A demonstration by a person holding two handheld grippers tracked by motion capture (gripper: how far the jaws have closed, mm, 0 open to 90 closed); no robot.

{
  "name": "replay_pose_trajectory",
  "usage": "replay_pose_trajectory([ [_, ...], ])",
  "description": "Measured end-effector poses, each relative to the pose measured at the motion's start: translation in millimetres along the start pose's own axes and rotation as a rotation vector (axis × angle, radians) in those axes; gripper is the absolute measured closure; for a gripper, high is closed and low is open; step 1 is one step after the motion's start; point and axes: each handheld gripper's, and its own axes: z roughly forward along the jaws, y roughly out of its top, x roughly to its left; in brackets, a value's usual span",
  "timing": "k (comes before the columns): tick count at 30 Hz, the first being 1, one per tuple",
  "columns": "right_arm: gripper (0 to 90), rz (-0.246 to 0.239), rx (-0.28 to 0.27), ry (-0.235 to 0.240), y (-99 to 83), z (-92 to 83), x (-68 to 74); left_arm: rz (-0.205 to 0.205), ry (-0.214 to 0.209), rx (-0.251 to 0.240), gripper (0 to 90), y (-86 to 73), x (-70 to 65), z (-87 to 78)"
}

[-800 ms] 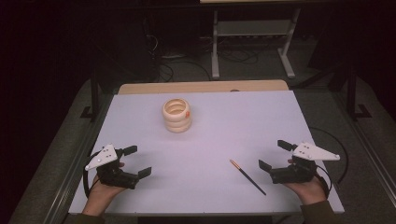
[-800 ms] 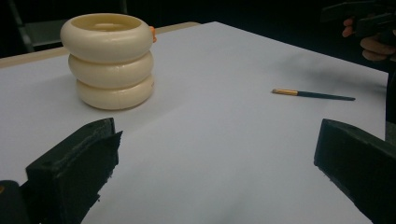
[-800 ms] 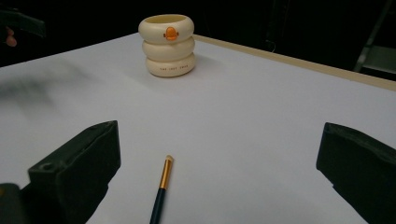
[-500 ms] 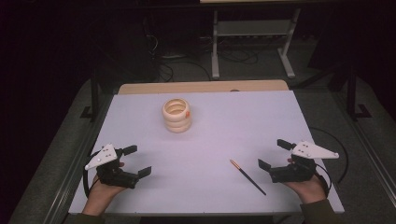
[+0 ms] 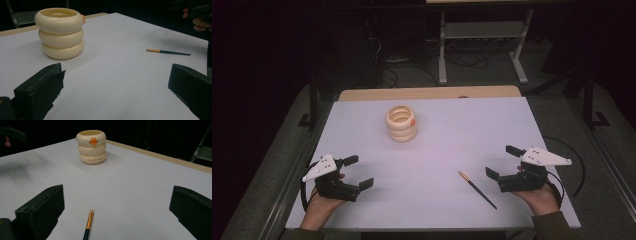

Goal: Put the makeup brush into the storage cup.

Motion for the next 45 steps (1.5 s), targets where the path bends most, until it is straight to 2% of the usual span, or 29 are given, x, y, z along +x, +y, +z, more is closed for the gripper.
replay_pose_trajectory([
  [7, 0.0, 0.013, -0.023, 0.005, 2.7, 0.3, -2.0, 0.004, -0.009, 0.005, 0.0, 0.3, -1.5, 3.0],
  [14, 0.0, 0.007, -0.037, 0.007, 7.9, 3.0, -1.0, 0.007, -0.008, 0.004, 0.0, 0.7, -0.7, 2.0],
  [45, 0.0, -0.016, -0.016, 0.049, 22.8, 27.0, 11.8, 0.001, -0.007, -0.001, 0.0, 0.5, -0.8, 2.1],
])
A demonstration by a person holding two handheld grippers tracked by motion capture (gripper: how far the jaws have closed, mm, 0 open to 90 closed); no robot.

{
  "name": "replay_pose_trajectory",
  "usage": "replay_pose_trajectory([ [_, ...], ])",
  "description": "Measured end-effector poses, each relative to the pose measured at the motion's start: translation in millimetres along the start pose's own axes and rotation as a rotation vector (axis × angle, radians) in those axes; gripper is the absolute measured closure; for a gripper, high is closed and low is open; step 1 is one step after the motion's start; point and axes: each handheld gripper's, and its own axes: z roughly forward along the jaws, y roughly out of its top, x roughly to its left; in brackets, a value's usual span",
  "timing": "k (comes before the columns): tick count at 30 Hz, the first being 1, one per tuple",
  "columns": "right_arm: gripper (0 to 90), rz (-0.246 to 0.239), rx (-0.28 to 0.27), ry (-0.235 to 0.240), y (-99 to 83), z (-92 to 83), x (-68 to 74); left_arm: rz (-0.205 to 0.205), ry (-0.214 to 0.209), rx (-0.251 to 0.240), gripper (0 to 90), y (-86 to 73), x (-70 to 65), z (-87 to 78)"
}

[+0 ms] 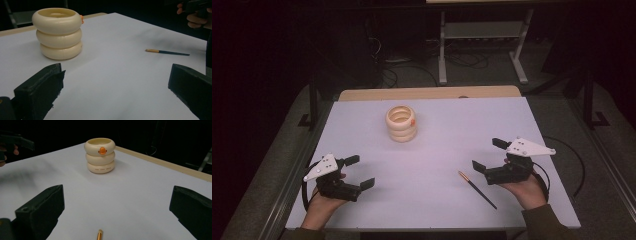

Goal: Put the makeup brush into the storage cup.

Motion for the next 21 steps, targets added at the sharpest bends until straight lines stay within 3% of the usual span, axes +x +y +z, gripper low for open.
replay_pose_trajectory([
  [21, 0.0, -0.024, 0.013, 0.033, 8.8, 20.2, 8.3, -0.003, 0.001, -0.001, 0.0, -0.3, 0.1, -0.1],
])
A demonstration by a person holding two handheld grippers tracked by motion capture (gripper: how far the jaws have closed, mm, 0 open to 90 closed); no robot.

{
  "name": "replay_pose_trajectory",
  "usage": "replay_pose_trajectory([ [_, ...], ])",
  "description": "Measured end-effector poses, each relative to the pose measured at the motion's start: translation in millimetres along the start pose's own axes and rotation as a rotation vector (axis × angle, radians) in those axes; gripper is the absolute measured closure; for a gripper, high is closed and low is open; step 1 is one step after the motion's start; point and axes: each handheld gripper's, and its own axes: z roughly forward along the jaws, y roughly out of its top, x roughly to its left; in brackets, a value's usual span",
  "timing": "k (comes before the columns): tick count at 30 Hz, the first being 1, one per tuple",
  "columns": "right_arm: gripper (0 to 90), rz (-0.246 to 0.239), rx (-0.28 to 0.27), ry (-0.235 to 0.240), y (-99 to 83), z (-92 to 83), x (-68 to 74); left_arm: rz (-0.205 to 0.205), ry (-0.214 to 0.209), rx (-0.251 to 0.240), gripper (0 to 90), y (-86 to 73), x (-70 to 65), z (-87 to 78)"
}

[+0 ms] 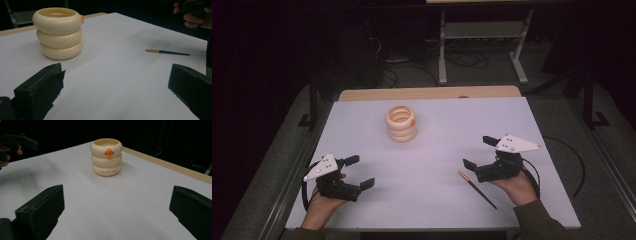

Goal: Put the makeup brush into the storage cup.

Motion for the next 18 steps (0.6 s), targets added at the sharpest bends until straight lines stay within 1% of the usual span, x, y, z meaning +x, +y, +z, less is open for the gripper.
replay_pose_trajectory([
  [7, 0.0, -0.001, 0.014, 0.012, 3.1, 5.7, 2.4, -0.002, 0.000, -0.001, 0.0, -0.3, 0.1, 0.1],
  [10, 0.0, -0.009, 0.025, 0.015, 4.3, 8.6, 2.9, -0.001, 0.000, 0.002, 0.0, -0.4, 0.2, 0.2],
  [18, 0.0, -0.013, 0.079, 0.010, 5.2, 16.1, 3.2, -0.001, 0.001, 0.002, 0.0, -0.5, 0.4, 0.0],
])
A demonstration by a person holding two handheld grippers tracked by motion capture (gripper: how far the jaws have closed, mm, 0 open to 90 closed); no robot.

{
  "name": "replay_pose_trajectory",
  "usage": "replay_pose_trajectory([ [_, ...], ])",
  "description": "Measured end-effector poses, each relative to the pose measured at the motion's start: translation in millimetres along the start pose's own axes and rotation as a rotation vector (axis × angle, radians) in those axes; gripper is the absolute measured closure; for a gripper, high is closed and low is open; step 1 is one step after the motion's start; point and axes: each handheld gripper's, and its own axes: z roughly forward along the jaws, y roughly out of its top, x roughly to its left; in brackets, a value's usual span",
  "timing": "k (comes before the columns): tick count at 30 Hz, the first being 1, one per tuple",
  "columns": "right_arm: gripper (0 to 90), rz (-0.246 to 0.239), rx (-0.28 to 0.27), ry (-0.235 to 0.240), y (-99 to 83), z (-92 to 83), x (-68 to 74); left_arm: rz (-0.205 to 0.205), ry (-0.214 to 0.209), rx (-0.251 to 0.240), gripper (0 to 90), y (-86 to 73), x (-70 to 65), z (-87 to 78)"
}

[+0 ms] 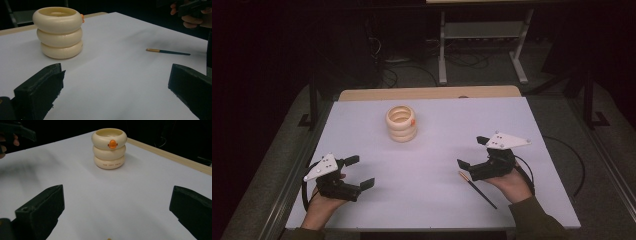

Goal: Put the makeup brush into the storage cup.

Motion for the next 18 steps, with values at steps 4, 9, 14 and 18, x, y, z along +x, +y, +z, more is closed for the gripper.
replay_pose_trajectory([
  [4, 0.0, 0.003, 0.029, 0.001, 0.3, 2.9, 0.2, 0.004, -0.001, 0.007, 0.0, -0.1, 0.2, 0.0],
  [9, 0.0, 0.011, 0.071, -0.003, 0.0, 6.4, -0.1, 0.003, -0.001, 0.014, 0.0, -0.4, 0.3, 0.6],
  [14, 0.0, 0.013, 0.099, -0.004, 0.4, 8.6, -1.5, 0.004, -0.001, 0.015, 0.0, -0.4, 0.2, 0.7],
  [18, 0.0, 0.014, 0.143, -0.004, -0.3, 10.5, -1.6, 0.004, -0.001, 0.015, 0.0, -0.5, 0.3, 0.9],
])
